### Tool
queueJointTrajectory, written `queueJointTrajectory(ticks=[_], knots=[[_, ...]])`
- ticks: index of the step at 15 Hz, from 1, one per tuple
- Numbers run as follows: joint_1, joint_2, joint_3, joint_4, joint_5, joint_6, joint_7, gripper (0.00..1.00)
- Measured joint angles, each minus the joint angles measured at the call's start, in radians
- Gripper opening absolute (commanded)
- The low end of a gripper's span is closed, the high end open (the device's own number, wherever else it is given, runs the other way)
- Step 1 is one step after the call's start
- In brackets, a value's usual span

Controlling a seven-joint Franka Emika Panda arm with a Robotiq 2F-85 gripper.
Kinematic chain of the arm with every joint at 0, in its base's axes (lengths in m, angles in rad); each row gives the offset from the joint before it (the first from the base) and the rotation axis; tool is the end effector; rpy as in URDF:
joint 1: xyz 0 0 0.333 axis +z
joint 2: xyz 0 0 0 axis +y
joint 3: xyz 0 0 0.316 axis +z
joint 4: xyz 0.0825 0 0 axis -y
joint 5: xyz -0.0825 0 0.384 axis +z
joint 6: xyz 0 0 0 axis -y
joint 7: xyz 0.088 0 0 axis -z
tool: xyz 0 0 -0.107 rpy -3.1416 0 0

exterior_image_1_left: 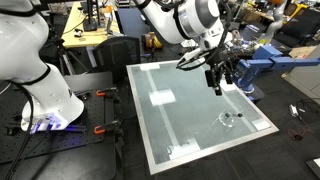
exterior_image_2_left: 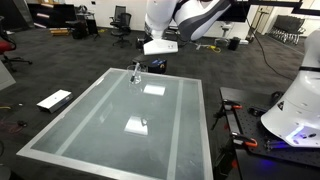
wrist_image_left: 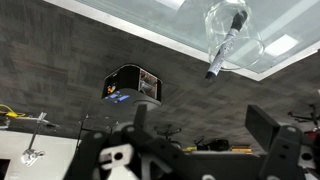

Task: Pick up the marker from the cup and put it on the table

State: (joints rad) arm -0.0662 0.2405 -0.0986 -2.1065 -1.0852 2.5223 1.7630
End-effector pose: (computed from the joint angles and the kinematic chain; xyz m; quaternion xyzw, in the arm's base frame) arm 0.5826 -0.0870 0.3169 0.8079 -0.4720 0.2974 0.1898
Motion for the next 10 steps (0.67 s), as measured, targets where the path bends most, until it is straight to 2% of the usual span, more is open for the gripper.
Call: queueJointTrajectory(ticks=[4, 10], knots=[[0.031, 0.077, -0.004, 0.069, -0.042, -0.114, 0.17, 1.0], [0.053, 0.189, -0.004, 0.161, -0.042, -0.252, 0.315, 1.0]])
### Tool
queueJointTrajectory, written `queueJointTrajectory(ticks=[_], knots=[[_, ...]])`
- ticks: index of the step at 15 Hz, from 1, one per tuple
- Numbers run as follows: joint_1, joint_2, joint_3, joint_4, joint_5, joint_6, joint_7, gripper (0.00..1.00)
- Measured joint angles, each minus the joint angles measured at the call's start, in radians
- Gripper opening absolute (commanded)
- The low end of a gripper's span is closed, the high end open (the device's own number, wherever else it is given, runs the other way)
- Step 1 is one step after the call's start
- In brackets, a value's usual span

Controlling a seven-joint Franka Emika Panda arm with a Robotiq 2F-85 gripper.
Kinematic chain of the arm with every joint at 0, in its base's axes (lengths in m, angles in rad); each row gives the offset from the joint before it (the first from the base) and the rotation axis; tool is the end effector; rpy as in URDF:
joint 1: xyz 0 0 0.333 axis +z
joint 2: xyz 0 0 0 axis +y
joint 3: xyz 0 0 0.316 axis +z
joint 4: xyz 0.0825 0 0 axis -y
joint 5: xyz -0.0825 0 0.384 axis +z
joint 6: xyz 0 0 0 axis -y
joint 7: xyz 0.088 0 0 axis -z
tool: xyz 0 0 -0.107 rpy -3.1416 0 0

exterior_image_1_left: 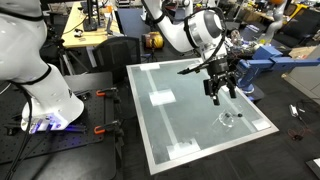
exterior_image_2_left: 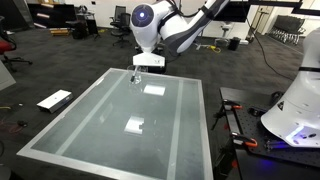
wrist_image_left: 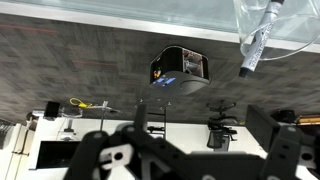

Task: Pick up the marker from the cup and put it on the table

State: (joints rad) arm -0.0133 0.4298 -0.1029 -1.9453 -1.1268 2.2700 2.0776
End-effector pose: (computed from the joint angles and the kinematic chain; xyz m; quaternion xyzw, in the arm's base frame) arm 0.6130 -0.0917 0.2631 0.7074 -0.5746 0.3121 0.2685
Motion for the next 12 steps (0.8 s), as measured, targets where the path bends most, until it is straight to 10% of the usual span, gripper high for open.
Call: queueJointTrajectory(ticks=[12], knots=[[0.006, 0.045, 0.0, 0.045, 0.002, -0.042, 0.059, 1.0]])
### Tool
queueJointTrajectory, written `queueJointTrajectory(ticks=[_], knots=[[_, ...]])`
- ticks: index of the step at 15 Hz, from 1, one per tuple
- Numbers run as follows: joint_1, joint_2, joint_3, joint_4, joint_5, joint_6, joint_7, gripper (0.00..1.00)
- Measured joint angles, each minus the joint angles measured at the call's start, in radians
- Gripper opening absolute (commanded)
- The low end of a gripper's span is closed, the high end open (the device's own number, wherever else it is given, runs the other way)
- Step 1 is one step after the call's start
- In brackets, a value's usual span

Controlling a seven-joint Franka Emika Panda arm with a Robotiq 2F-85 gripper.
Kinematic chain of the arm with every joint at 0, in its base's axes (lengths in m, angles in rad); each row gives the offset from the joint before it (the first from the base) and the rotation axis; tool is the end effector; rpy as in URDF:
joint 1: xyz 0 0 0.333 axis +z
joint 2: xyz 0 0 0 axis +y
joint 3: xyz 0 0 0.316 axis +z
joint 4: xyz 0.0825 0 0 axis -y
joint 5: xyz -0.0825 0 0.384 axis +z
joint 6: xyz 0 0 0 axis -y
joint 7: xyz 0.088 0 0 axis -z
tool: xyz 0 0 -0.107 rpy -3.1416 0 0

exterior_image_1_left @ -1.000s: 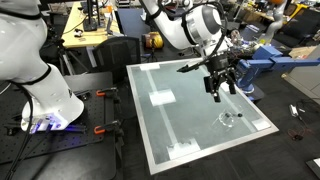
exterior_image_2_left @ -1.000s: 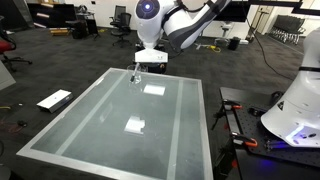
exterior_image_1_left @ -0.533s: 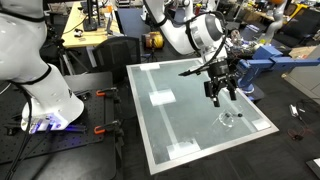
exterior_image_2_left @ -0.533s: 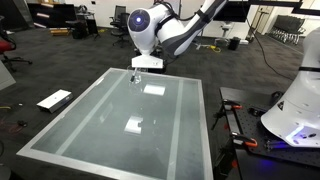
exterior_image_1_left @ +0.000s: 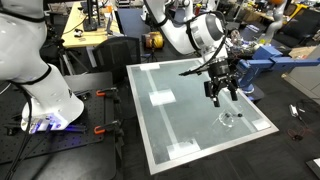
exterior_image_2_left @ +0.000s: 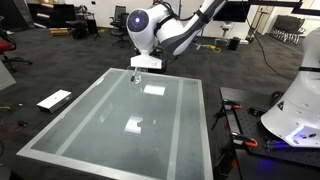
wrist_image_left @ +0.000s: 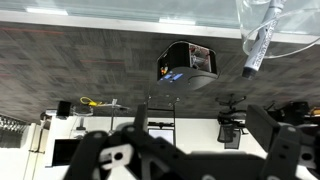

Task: Pick up the marker from the cup and put it on the table

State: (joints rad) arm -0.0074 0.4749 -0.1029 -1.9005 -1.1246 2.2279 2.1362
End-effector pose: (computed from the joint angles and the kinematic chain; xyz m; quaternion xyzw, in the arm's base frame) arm 0.6215 -0.0936 0.2530 0.6834 -0.5951 0.3185 0.2782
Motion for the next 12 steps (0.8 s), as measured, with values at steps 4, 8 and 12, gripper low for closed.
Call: queueJointTrajectory(ticks=[4, 8, 12], knots=[[0.023, 0.047, 0.0, 0.068, 0.014, -0.12, 0.156, 1.0], [0.043, 0.132, 0.001, 0.168, 0.054, -0.228, 0.232, 1.0], [0.045, 0.228, 0.001, 0.279, 0.096, -0.299, 0.245, 1.0]])
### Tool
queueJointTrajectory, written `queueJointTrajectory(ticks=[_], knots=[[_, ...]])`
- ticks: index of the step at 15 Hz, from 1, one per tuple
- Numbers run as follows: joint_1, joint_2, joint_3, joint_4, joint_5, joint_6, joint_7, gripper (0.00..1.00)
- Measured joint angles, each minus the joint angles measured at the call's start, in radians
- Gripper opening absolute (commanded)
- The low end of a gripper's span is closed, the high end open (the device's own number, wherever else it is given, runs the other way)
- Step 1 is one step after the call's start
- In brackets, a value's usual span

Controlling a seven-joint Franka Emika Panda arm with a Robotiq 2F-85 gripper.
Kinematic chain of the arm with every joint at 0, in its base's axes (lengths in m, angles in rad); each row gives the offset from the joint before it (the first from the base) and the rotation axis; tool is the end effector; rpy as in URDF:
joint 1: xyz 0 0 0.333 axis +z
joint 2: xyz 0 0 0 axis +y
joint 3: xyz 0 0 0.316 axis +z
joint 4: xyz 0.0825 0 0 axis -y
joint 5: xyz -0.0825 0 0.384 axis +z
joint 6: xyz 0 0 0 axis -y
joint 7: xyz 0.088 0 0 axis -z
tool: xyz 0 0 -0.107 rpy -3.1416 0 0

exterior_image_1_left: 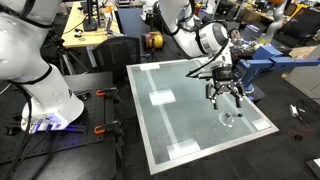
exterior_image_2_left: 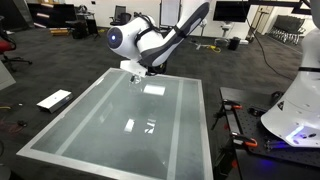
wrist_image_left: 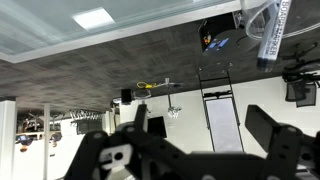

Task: Pick up the marker from the cup and put it on the table

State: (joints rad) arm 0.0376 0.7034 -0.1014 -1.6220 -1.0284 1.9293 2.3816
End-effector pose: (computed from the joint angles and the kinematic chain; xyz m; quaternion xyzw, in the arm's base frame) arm 0.6636 -0.0937 0.2153 0.5332 -0.6965 0.3410 0.3381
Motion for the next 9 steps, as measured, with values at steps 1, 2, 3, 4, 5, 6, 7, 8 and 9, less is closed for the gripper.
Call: queueJointTrajectory(ticks=[1, 2, 3, 4, 5, 6, 7, 8, 9], knots=[[0.0, 0.021, 0.0, 0.025, 0.007, -0.013, 0.0, 1.0], [0.0, 0.039, 0.0, 0.048, 0.012, -0.025, 0.0, 1.0], [0.0, 0.055, 0.0, 0.068, 0.014, -0.032, 0.0, 1.0], [0.0, 0.068, -0.001, 0.086, 0.014, -0.037, 0.0, 1.0], [0.0, 0.079, -0.001, 0.1, 0.014, -0.039, 0.0, 1.0], [0.0, 0.088, -0.002, 0.113, 0.014, -0.04, 0.0, 1.0], [0.0, 0.095, -0.003, 0.124, 0.014, -0.04, 0.0, 1.0], [0.0, 0.102, -0.003, 0.134, 0.014, -0.04, -0.001, 1.0], [0.0, 0.108, -0.004, 0.143, 0.014, -0.04, -0.002, 1.0]])
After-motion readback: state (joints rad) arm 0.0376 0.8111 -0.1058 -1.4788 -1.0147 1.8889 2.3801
